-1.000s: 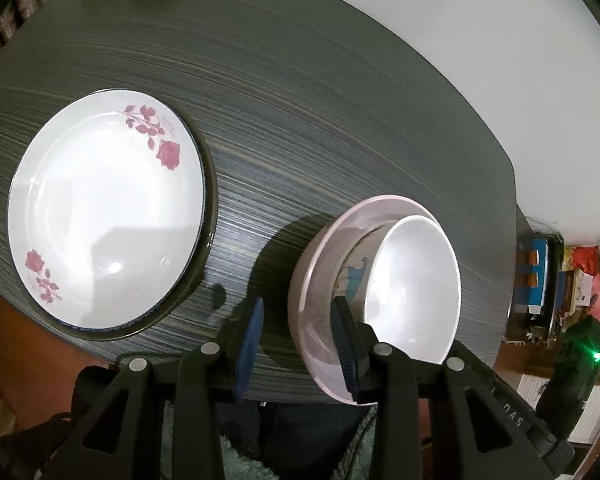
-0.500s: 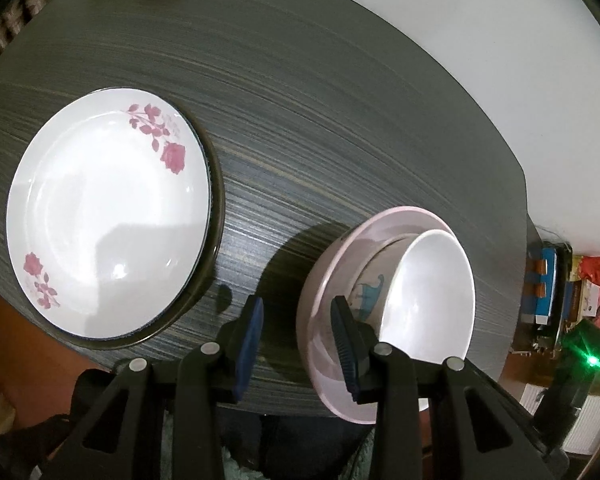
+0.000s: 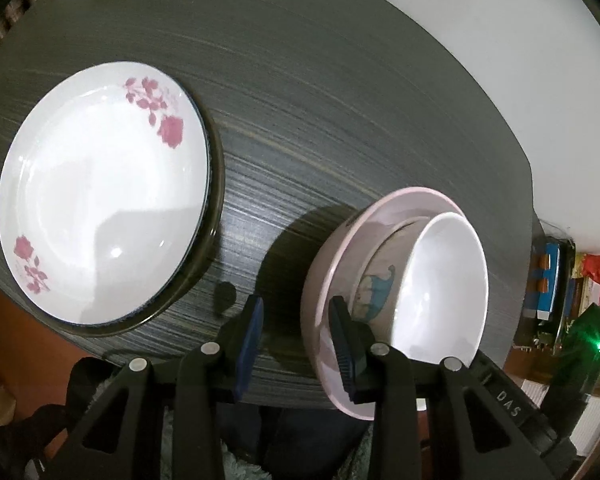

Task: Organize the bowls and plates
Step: 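Lift and carry the nested bowls toward the plate stack with the right tool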

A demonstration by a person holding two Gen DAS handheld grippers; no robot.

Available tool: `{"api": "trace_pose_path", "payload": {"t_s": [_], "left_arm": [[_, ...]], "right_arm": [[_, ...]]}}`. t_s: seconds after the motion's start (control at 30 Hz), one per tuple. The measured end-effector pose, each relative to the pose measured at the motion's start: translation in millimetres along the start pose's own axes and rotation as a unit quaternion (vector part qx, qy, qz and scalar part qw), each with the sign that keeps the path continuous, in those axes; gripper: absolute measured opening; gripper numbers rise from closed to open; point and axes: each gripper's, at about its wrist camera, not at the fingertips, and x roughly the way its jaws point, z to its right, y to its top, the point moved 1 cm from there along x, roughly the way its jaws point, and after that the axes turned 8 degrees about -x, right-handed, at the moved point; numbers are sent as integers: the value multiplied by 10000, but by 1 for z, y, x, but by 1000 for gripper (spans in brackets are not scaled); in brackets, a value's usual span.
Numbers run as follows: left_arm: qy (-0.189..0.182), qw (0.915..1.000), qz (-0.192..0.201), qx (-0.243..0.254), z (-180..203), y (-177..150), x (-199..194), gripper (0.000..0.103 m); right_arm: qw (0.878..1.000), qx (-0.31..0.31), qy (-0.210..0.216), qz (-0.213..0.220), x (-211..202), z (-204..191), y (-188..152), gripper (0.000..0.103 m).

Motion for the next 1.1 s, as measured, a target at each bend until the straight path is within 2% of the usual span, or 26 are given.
{"api": "trace_pose_path", "payload": {"t_s": [0.13, 0.4, 0.7, 0.97, 1.03, 1.1], "left_arm": [[22, 10000, 19, -57, -2, 3, 4, 33], [-71, 9999, 25, -109, -6, 10, 6, 30], [-75, 9999, 107, -38, -3, 8, 4, 27], [-19, 9999, 157, 50, 2, 5, 4, 27], [-46, 9999, 144, 55, 3, 4, 4, 22], [-89, 9998, 109, 113, 5, 2, 5, 12]], "right_arm": [[10000, -8, 5, 17, 2, -4, 2, 31], [10000, -43, 7, 14, 3, -5, 4, 29], [9999, -81, 53, 75, 1, -8, 2, 18], [9999, -96, 3, 63, 0, -10, 2, 17], [9999, -86, 8, 55, 0, -11, 2, 17], [10000, -48, 35, 42, 0, -10, 2, 17]]}}
